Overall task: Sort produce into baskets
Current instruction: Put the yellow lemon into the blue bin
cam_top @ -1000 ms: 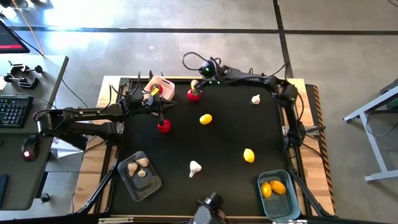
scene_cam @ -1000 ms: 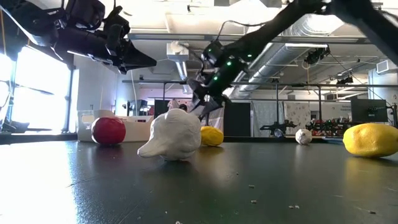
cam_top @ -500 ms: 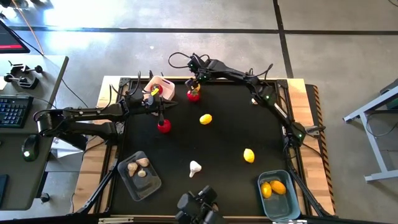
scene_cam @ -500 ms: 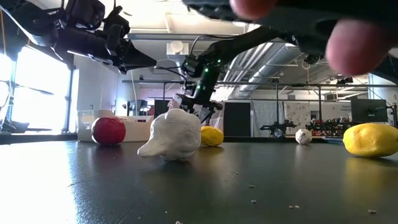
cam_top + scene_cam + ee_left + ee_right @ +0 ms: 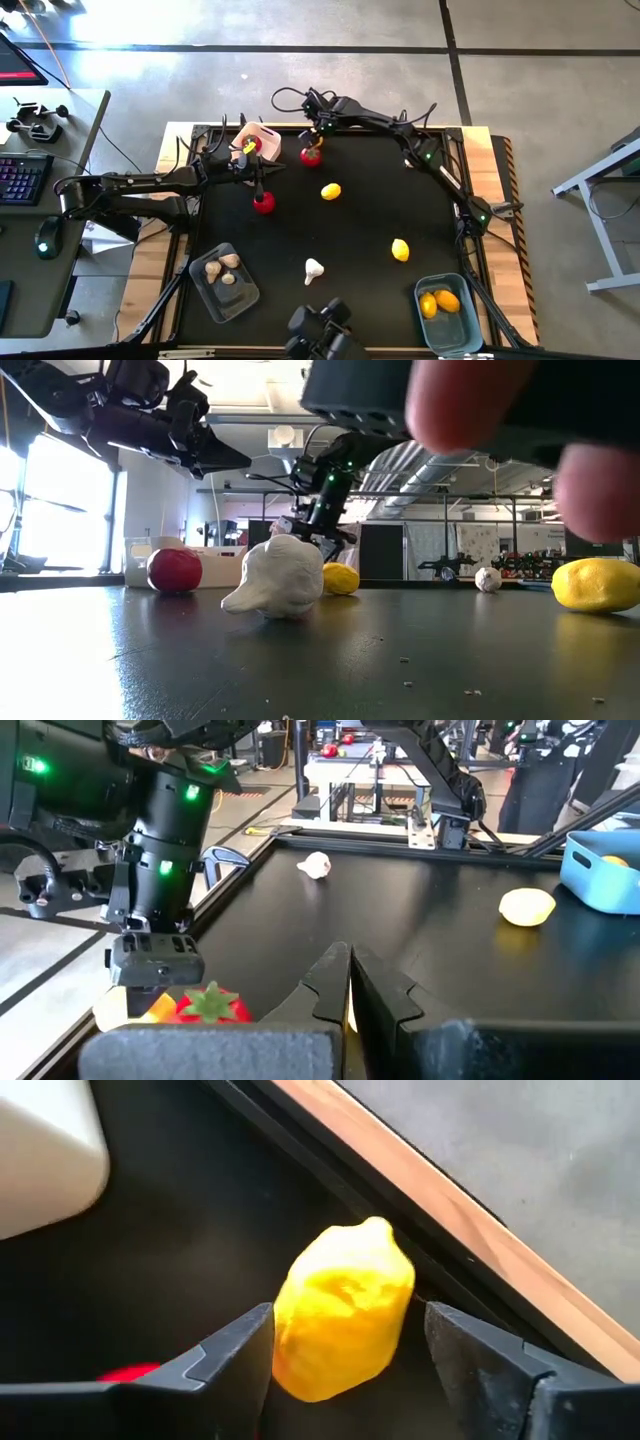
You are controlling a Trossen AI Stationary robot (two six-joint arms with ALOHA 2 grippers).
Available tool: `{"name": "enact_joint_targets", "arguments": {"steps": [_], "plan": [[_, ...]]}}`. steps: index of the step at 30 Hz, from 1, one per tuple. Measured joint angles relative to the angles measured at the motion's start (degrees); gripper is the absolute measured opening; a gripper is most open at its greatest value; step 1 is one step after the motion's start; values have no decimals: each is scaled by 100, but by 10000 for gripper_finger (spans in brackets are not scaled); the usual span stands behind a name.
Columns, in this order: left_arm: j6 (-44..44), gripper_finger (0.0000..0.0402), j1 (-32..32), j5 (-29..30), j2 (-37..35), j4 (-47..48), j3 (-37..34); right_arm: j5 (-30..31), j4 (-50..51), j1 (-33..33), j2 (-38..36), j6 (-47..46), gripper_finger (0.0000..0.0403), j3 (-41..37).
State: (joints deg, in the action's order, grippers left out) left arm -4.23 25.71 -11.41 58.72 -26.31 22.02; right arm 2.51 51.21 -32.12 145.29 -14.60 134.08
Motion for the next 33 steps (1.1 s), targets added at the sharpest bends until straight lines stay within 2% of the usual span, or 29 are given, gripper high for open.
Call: {"name": "enact_joint_targets", "arguments": {"steps": [10,15,23,33], "plan": [[57,0,0,0,0,85,0,-206,323,-153,0,101,224,0],[77,0,0,0,0,93,0,-49,972,-273,0,158,224,0],[70,0,0,1,0,93,0,567,2083,-349,-22,639,219,0],[55,0,0,-1,0,128,0,1392,2816,-168,-53,1295,143,7]]}}
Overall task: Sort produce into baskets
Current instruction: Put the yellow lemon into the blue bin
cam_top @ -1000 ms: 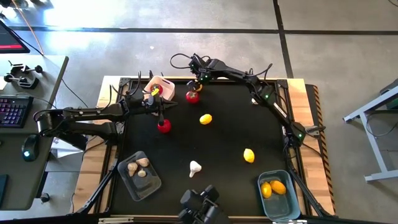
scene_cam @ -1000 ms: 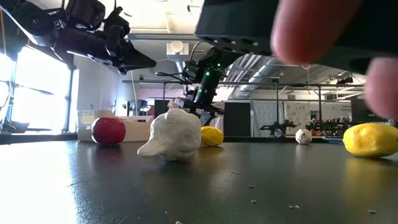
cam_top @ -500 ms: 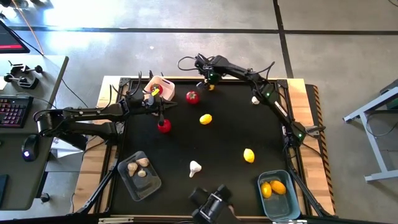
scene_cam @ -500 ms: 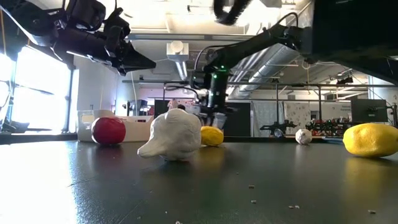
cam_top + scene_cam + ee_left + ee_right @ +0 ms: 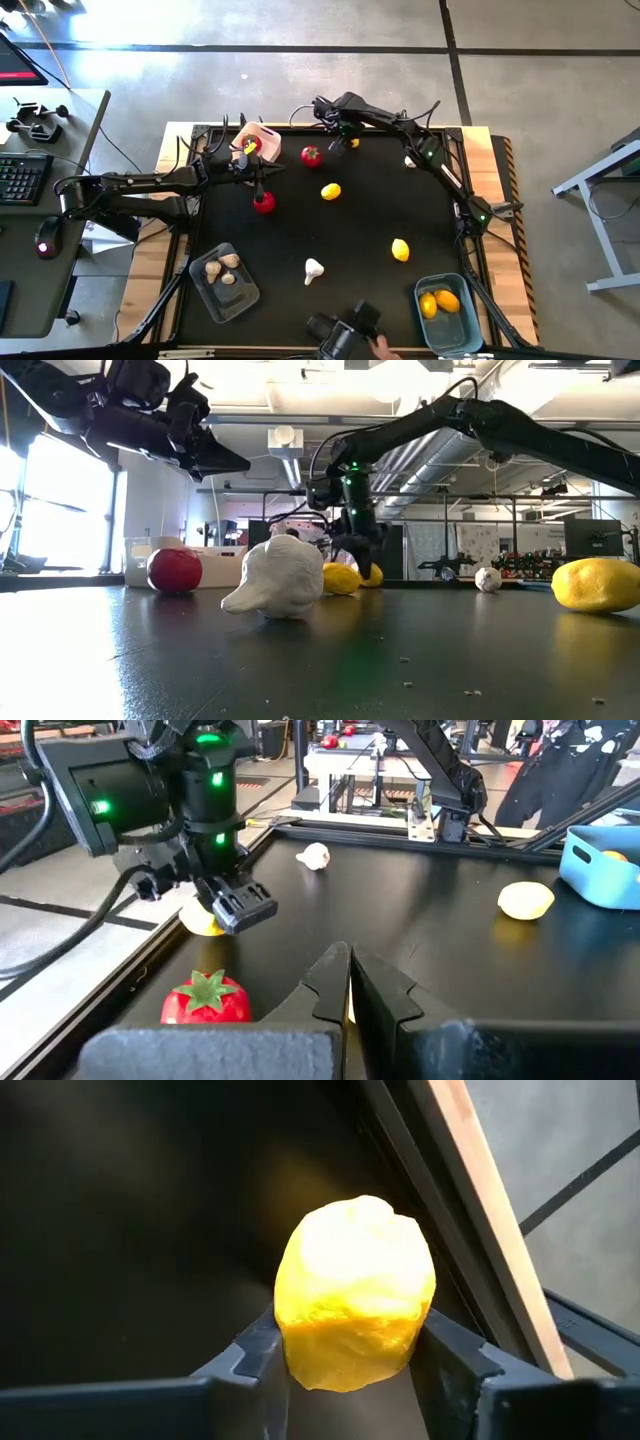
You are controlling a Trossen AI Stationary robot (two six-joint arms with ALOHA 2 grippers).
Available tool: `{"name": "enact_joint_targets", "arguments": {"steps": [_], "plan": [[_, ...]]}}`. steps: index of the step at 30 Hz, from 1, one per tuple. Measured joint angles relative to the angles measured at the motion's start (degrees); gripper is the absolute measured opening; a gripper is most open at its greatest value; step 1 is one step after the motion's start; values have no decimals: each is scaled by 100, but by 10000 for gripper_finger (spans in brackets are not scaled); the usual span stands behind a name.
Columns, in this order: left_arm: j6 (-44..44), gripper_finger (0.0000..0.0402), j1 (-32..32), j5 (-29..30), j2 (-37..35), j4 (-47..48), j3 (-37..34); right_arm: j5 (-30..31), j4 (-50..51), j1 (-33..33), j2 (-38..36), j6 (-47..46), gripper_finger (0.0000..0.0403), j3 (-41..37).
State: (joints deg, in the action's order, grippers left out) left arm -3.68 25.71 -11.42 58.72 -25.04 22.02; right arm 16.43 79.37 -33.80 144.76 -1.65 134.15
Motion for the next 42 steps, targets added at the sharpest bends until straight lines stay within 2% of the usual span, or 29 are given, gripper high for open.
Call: {"name": "enact_joint_targets", "arguments": {"steps": [3,14,19,25,34,38,42], "plan": [[0,0,0,1,0,0,0,3,20,39,-99,69,131,0],[0,0,0,0,0,-7,0,4,-391,240,-395,-114,128,-12],[-99,0,2,2,0,-9,0,-46,-907,310,-494,-181,128,-531],[-109,0,-35,2,0,-59,2,-43,-2212,321,-1188,-311,128,-2022],[-109,0,-37,0,0,-143,2,-219,-4084,419,-3380,-598,127,-4892],[-109,0,-37,1,0,-213,2,-298,-4345,687,-4463,-755,127,-5938],[-109,0,-37,0,0,-221,2,-359,-4117,1110,-5434,-1219,126,-6681]]}}
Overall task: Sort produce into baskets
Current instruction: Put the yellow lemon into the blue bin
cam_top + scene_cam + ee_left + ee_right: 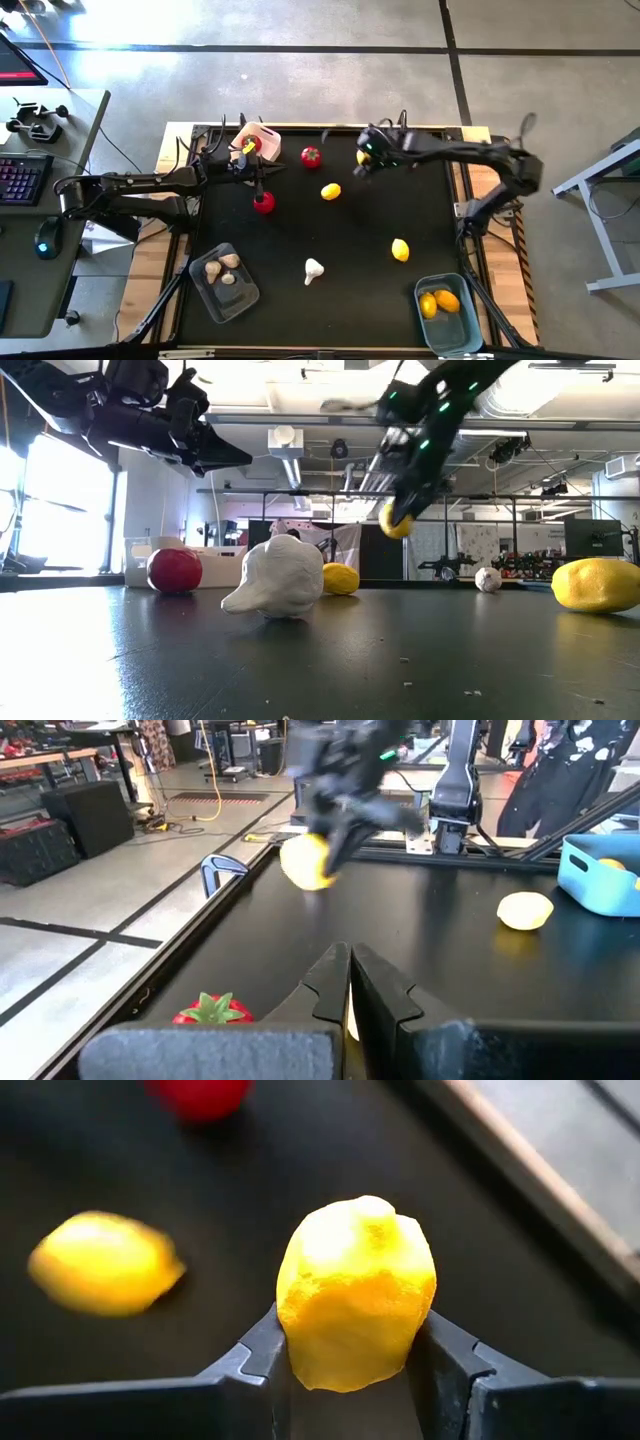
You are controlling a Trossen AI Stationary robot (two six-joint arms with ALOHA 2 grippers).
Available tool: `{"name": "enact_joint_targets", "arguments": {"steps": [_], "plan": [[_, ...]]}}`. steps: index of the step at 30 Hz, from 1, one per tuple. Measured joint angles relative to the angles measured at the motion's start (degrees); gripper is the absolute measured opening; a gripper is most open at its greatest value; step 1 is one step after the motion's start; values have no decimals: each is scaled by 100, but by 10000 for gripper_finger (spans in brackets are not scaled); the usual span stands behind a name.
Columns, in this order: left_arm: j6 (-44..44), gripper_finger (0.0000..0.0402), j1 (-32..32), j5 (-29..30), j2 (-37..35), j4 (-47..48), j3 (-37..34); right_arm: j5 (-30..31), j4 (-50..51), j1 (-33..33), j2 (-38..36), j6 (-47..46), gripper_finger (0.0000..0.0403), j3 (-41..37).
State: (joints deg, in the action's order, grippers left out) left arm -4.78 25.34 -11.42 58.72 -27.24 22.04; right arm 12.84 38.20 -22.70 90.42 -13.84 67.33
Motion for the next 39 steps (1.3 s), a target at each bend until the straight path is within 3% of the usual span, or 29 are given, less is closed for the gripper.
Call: {"name": "enact_joint_targets", "arguments": {"steps": [10,16,24,39], "plan": [[2,0,2,2,0,-9,0,-856,1914,1572,-1642,-2042,126,-453],[-26,0,2,2,0,-7,0,-1367,2492,2720,-1915,-3345,133,-450],[-2,0,2,1,0,-4,0,-2246,2775,4510,-1975,-5988,138,-450],[63,0,-32,1,0,26,0,-1833,2037,8050,-1904,-11599,139,-446]]}}
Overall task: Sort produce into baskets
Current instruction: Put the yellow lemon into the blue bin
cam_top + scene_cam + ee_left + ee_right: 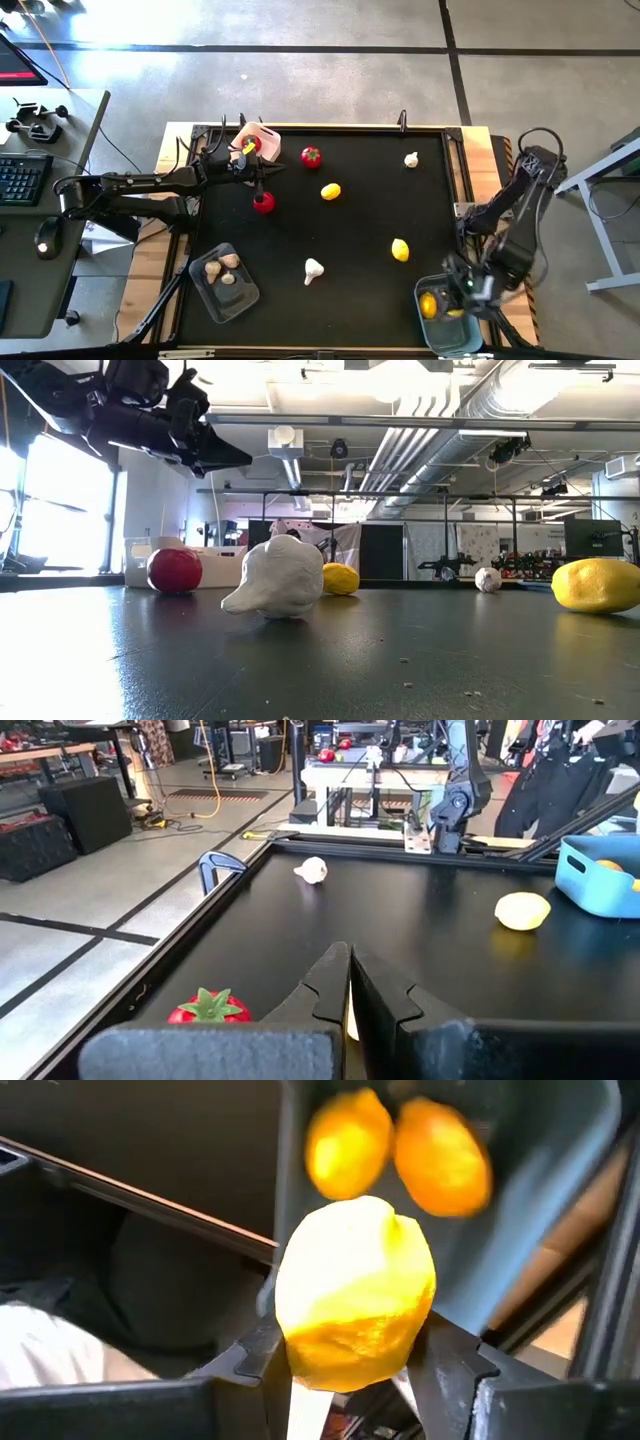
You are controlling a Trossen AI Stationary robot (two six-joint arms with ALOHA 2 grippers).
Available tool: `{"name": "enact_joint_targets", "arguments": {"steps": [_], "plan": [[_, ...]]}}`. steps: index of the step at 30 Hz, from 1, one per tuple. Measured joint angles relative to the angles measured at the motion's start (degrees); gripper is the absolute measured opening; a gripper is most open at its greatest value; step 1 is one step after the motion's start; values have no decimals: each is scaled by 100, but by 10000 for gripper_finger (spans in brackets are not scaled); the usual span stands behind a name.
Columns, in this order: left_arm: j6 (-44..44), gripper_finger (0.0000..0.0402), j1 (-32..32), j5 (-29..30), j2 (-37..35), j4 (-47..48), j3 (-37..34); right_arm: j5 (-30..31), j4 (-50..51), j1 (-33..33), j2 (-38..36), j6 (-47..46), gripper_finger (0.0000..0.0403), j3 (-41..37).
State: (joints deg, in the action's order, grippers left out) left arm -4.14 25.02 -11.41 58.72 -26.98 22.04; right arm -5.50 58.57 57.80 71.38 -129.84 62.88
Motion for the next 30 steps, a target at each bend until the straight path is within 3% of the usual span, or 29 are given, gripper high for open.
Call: {"name": "enact_joint_targets", "arguments": {"steps": [4,15,25,30], "plan": [[0,0,-44,-1,0,-4,0,7,-61,309,221,-167,143,2],[-4,0,-48,-1,0,-11,0,-242,-303,298,1098,844,166,2],[94,0,-48,-1,0,-2,0,-1202,-664,230,1633,1815,169,2],[107,0,-50,-1,0,19,0,-1806,-696,-16,1861,2237,202,2]]}}
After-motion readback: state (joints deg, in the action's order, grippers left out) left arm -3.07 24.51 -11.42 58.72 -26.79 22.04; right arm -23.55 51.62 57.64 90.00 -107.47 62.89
